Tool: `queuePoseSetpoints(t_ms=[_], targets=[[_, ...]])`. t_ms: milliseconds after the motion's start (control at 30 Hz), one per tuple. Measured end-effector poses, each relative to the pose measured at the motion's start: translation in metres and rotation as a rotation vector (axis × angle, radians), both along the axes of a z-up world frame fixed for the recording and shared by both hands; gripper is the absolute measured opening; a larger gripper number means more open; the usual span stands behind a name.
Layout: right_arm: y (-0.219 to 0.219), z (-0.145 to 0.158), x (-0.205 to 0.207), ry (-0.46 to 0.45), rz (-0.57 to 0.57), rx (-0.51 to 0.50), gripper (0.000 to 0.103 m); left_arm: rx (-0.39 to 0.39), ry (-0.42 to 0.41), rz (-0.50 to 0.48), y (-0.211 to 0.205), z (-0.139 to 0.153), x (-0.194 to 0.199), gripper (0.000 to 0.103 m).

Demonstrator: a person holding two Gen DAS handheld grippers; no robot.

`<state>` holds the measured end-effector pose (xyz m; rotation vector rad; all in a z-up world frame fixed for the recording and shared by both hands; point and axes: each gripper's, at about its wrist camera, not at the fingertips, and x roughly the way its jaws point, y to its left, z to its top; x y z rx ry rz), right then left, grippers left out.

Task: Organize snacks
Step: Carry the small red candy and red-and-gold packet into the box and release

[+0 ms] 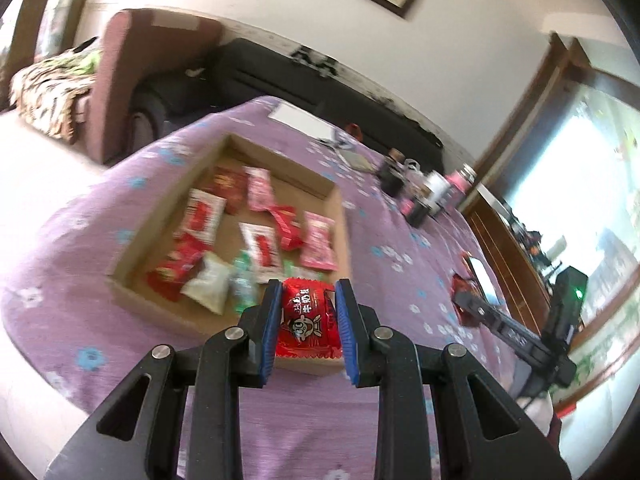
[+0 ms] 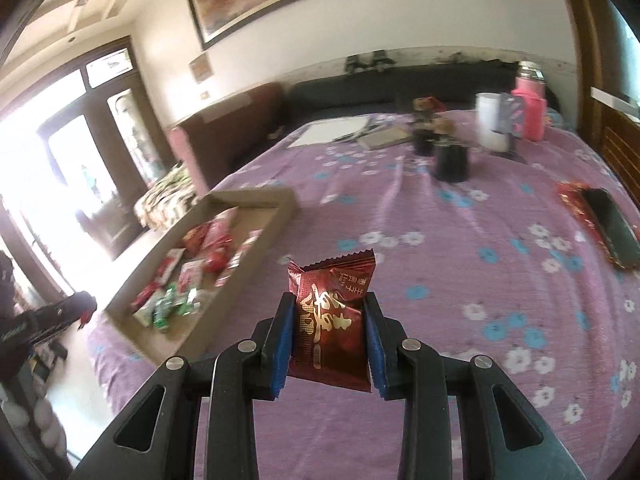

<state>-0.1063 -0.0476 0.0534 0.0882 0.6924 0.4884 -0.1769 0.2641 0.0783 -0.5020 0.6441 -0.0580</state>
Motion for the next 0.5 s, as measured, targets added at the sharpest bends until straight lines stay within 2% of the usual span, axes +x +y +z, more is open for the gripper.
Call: queuePoseSetpoints(t_ms=[133,200,500], targets=[[0.021,0.000,-0.002,0.003,0.047,-0.001,0.033,-0.016,0.003,0.051,0.020,-0.007,-0.005,0.024],[0.032,0.000,-0.002,0.003,0.066,-0.004,0.033,-0.007,-0.009,0.047,0.020,-0.010,-0.007,0.024],[0.072,-0.003,0.000,0.001,0.136,-0.043,0.033,0.118,-0.088,-0.019,-0.004,-0.008,-0.007,0.024]])
